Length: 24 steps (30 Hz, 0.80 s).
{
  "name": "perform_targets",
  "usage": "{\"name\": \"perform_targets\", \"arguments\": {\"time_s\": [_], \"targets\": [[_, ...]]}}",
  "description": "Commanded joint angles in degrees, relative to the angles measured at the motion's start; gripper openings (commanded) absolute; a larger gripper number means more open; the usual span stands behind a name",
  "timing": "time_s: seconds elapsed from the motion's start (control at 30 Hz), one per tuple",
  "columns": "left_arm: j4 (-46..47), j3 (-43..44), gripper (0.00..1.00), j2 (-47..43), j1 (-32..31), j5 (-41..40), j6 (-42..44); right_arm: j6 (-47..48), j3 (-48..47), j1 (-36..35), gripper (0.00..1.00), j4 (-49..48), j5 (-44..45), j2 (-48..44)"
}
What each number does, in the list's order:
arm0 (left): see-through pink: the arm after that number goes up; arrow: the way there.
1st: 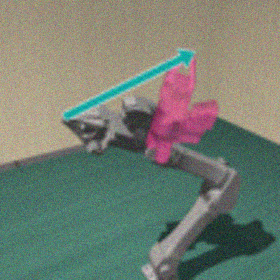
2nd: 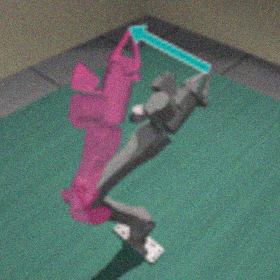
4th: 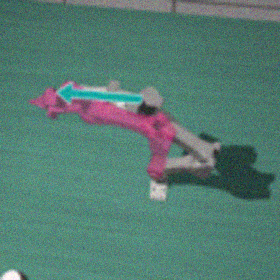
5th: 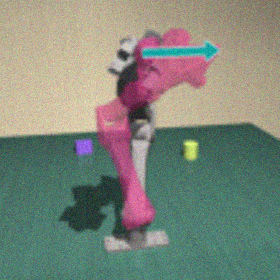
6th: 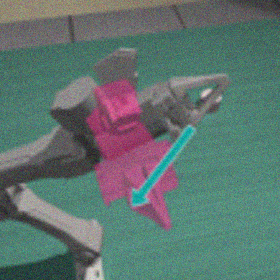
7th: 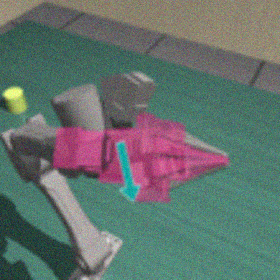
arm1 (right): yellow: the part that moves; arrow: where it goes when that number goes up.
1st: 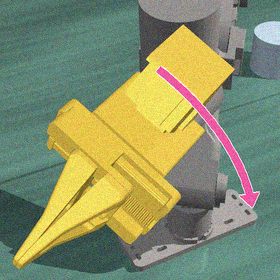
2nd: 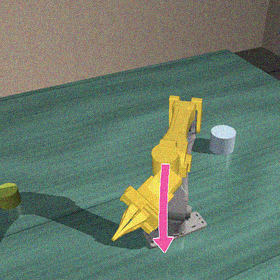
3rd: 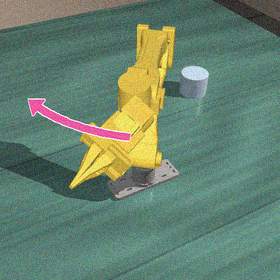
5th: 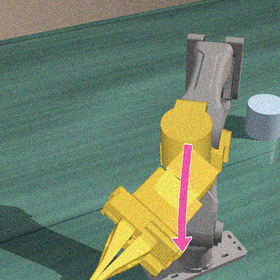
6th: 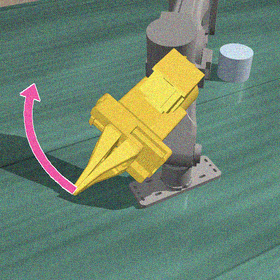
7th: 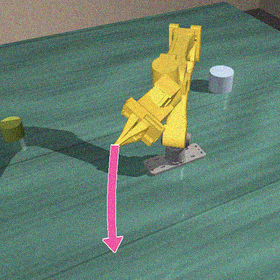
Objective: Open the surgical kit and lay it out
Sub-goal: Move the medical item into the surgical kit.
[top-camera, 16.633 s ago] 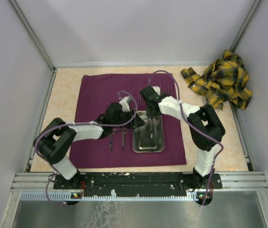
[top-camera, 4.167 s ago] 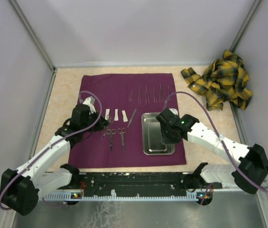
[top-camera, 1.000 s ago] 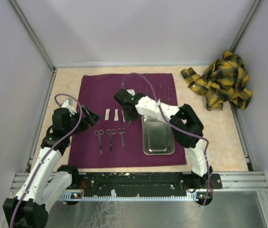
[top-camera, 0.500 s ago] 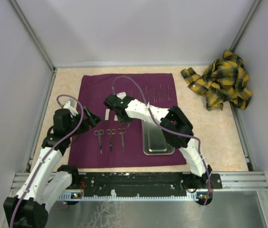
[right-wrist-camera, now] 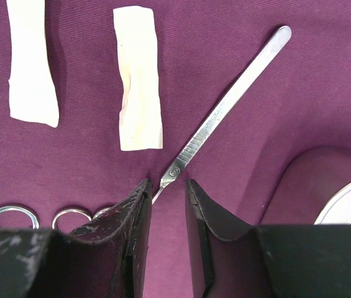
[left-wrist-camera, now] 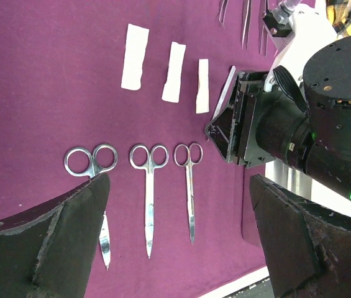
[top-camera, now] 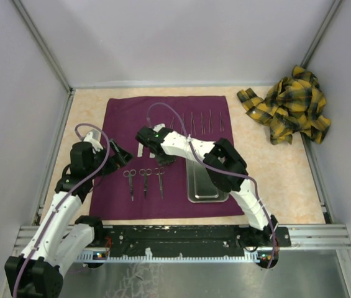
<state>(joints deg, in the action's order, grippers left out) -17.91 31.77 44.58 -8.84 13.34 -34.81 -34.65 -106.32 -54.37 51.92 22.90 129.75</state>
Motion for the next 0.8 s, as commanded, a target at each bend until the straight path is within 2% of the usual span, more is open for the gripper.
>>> {"name": "perform_targets", "arguments": {"time_s": [0.0,0.77], "targets": [[2.03,-0.15,0.99,0.33,0.3,0.92,0.68,-0.02,-2.9,-0.39,0.29,0.74,2.48,0.34],[2.53,-0.3,0.98,-0.05,0.32,2.26,0.37,-1.98,9.57,0.34,0.29,-0.75,4.29,-8.23]]}}
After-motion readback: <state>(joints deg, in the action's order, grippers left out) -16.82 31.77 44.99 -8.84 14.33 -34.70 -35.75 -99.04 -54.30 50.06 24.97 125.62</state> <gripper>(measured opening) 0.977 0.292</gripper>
